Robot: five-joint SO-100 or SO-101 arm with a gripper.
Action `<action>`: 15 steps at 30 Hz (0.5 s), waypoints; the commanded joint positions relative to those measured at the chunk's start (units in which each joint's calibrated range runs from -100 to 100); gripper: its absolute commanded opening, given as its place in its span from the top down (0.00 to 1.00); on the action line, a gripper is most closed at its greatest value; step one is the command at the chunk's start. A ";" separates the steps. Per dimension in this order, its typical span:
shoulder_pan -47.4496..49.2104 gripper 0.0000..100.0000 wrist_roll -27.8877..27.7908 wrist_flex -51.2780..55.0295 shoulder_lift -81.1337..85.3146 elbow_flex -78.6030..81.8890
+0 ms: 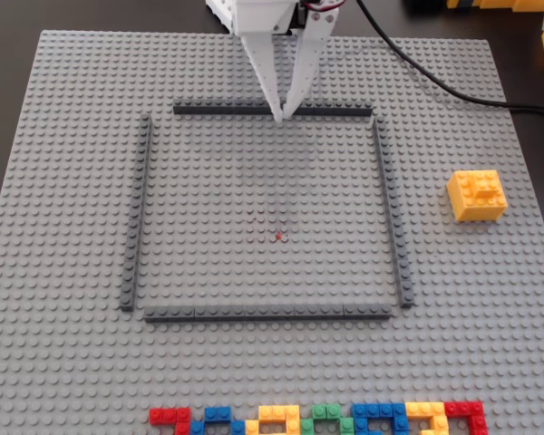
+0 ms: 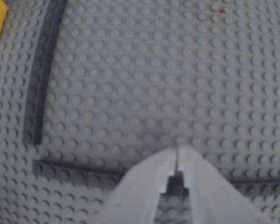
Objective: Grab the cube and place it into the grid
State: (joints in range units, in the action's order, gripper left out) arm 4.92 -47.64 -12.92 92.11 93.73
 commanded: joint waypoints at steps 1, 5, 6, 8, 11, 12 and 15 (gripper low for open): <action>1.23 1.00 0.93 1.39 -3.38 -8.41; 3.07 1.00 2.00 3.10 -7.85 -16.84; 3.29 1.00 2.20 3.39 -9.39 -19.20; 3.73 1.00 2.74 4.08 -12.66 -24.09; 5.13 0.99 3.61 5.59 -17.13 -31.07; 6.02 0.99 4.10 6.27 -18.77 -33.70; 8.30 0.99 5.03 7.64 -23.41 -39.59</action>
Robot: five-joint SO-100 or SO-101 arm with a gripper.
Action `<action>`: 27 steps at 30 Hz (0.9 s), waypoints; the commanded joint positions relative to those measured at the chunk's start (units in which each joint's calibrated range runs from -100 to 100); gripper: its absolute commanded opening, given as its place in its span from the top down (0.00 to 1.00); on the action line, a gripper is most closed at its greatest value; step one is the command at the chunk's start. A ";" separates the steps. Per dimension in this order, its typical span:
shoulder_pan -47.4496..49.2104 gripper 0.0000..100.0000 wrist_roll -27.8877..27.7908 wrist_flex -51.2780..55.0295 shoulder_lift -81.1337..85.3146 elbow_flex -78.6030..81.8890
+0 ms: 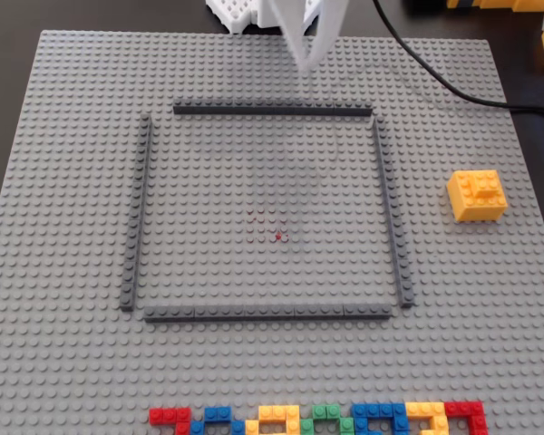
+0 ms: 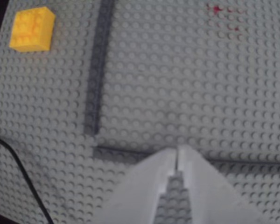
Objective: Grab the cube and place it into the grid
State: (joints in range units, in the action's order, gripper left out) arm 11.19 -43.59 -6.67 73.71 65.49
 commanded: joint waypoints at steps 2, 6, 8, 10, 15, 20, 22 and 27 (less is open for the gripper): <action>3.58 0.99 1.51 1.83 -7.67 -14.24; 7.19 0.99 2.30 2.12 -11.54 -18.14; 9.54 0.99 2.54 2.03 -12.14 -18.77; 11.98 0.99 3.22 1.73 -13.09 -19.77; 16.10 0.99 4.44 0.22 -16.27 -23.31; 18.75 0.99 4.10 -1.05 -19.54 -26.30; 19.56 0.99 3.96 -1.35 -21.26 -27.66; 21.77 0.99 4.10 -2.13 -24.35 -29.29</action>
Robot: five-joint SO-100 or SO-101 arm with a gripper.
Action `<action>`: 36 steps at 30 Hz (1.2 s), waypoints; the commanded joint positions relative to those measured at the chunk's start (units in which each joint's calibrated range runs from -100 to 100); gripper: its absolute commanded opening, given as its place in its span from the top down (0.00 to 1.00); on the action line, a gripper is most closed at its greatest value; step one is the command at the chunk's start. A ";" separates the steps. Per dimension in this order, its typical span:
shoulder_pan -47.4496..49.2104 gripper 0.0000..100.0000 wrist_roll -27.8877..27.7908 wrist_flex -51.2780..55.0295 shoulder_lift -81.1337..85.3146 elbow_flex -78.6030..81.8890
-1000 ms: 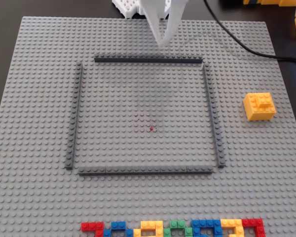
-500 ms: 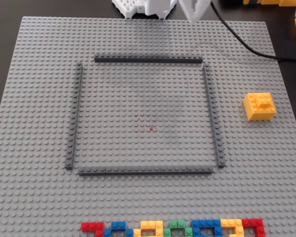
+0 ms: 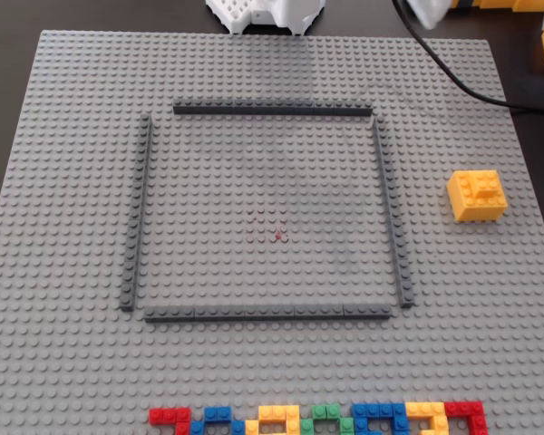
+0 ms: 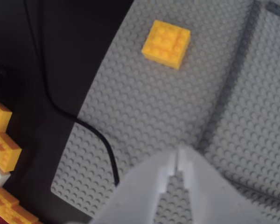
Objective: Grab the cube and place it into the grid
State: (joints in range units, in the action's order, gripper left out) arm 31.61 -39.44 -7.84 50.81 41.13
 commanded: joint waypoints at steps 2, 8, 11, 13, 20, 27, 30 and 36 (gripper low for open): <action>1.95 0.99 0.00 -1.39 -1.97 -4.93; 2.46 0.99 -0.29 -1.79 -1.88 -3.84; 2.46 0.99 -0.34 -1.93 -1.45 -3.11; 2.39 0.99 -0.34 -1.83 -1.19 -2.84; 1.73 0.99 -0.10 -1.79 -0.16 -1.39; 1.43 0.99 2.44 -1.00 -4.12 -5.38; 1.36 0.99 3.81 -0.51 -7.38 -8.64; 1.43 1.00 7.42 1.63 -20.02 -21.51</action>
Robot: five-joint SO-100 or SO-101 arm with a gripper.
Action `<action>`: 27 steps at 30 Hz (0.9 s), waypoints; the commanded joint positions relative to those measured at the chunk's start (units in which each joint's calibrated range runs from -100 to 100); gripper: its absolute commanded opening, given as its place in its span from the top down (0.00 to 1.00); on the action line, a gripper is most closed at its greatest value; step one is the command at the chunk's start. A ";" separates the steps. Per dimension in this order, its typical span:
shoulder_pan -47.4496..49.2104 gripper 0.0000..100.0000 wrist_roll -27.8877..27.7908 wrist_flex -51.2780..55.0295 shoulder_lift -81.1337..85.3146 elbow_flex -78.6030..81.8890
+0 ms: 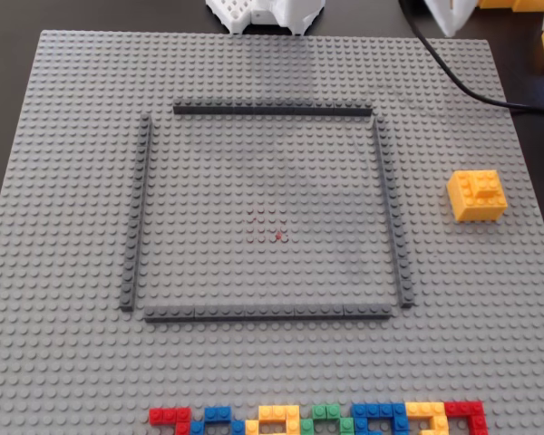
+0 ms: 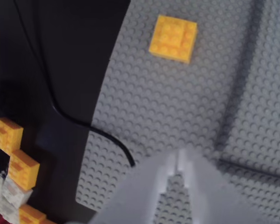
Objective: Grab the cube and place it into the grid
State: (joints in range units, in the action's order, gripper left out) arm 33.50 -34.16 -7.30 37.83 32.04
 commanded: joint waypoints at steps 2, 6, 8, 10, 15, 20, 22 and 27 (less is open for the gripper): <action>-0.83 1.00 3.13 1.78 -11.86 -17.13; -1.05 1.00 5.86 3.69 -21.06 -26.10; -1.05 1.00 6.89 4.91 -25.45 -31.09; -1.13 1.00 7.18 6.13 -29.92 -36.34; -1.86 1.00 7.03 7.20 -40.41 -46.31; -1.94 1.00 6.54 7.59 -49.95 -56.37; -1.94 1.00 6.30 7.64 -52.62 -58.82; -2.38 0.93 5.23 8.43 -56.14 -60.63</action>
State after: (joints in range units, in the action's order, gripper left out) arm 31.83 -28.01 0.27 -18.07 -22.95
